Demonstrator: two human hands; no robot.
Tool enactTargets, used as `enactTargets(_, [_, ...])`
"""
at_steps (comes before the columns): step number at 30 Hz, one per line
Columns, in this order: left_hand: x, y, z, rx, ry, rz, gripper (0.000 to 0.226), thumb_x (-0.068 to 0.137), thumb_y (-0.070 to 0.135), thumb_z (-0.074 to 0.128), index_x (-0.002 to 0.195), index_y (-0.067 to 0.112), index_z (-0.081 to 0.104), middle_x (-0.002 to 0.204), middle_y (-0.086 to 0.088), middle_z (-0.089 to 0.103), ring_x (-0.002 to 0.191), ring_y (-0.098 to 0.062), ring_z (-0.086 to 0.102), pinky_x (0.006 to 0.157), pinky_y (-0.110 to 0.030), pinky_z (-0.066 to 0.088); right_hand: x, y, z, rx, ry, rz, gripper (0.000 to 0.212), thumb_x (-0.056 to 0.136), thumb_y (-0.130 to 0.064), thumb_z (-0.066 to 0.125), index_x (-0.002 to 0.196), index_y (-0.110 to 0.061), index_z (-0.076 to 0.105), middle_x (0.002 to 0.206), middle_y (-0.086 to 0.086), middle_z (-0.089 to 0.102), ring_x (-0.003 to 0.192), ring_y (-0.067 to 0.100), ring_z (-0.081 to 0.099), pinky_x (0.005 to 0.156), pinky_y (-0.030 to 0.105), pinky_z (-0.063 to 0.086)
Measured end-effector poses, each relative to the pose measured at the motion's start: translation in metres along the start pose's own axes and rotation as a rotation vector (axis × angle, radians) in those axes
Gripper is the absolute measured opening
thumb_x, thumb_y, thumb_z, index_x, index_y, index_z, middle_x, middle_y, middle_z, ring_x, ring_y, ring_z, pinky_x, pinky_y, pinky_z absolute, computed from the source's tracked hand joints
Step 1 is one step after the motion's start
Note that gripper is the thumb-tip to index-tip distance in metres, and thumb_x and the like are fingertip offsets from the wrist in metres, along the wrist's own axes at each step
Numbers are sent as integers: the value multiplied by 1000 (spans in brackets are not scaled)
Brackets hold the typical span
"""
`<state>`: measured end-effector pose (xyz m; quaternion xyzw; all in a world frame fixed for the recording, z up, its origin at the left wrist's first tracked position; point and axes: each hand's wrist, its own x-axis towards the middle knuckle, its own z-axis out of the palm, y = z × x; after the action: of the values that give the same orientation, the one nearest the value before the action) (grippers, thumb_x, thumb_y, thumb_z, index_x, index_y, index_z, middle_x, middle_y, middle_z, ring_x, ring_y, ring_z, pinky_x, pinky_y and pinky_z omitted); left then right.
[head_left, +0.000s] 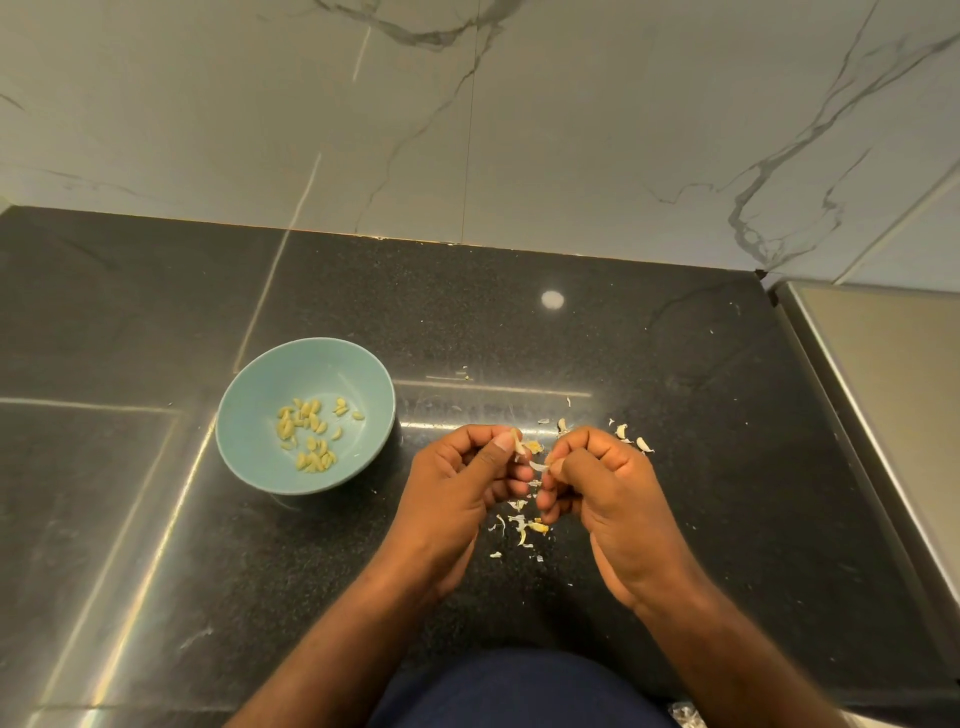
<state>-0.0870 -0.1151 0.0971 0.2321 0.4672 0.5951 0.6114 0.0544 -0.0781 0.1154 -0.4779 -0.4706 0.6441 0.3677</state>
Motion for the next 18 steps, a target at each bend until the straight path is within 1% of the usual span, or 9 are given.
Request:
enactTargets(2, [2,2,-1,-95,24,-44,25,88,14,62,104,-5,64,83,-12,67,72,-15,64,68,-22,56,-1,-1,-3,7,1,-13,18,83,-12,51,67,-11,60,63,9,59,59,22,57,54,29,49])
enactTargets(4, [4,2,-2,-117,56,-54,26,84,16,64,102,-2,66,82,-10,67,71,-13,63,67,-22,54,0,0,-6,-43,29,-32,24,90,-16,57,67,-9,60,61,10,60,59,23,58,56,32,50])
enactTargets(5, [4,1,-2,-106,68,-48,24,84,16,64,101,-1,67,81,-9,67,71,-13,63,66,-21,54,1,1,-8,-126,51,-49,27,95,-19,63,71,-7,61,63,10,62,60,23,59,58,33,51])
enactTargets(6, [4,-1,-2,-83,76,-36,21,85,16,65,100,1,68,80,-7,67,71,-12,63,65,-21,54,2,3,-10,-239,61,-74,24,95,-21,66,75,-7,62,65,9,65,61,22,62,60,34,53])
enactTargets(8, [4,-4,-1,-25,90,3,16,88,13,64,98,2,70,80,-7,67,71,-12,63,65,-20,54,2,4,-11,-414,43,-118,9,91,-21,71,86,-14,67,77,5,71,72,19,68,68,36,58])
enactTargets(9, [4,-5,-1,5,97,27,15,89,11,64,98,1,70,80,-8,68,72,-13,64,65,-20,54,2,5,-9,-434,18,-123,4,89,-18,73,91,-19,69,83,1,72,78,16,69,73,35,59])
enactTargets(11, [4,-7,0,75,110,71,12,91,9,63,97,0,70,82,-11,71,74,-16,66,67,-22,56,-1,6,-5,-450,-11,-146,13,88,-16,74,98,-24,71,89,-9,73,85,9,70,78,30,59])
enactTargets(14, [3,-10,-1,188,102,115,11,92,8,65,98,2,71,85,-12,73,78,-20,69,71,-28,57,-3,4,-2,-511,1,-259,10,92,-15,70,98,-22,74,84,-13,73,80,7,69,73,25,57])
enactTargets(18, [1,-7,-2,318,71,150,11,89,16,70,97,9,73,85,-9,75,79,-21,72,74,-31,59,-3,5,-7,-693,17,-408,13,94,-24,63,98,-19,74,79,-13,69,75,12,66,66,34,56])
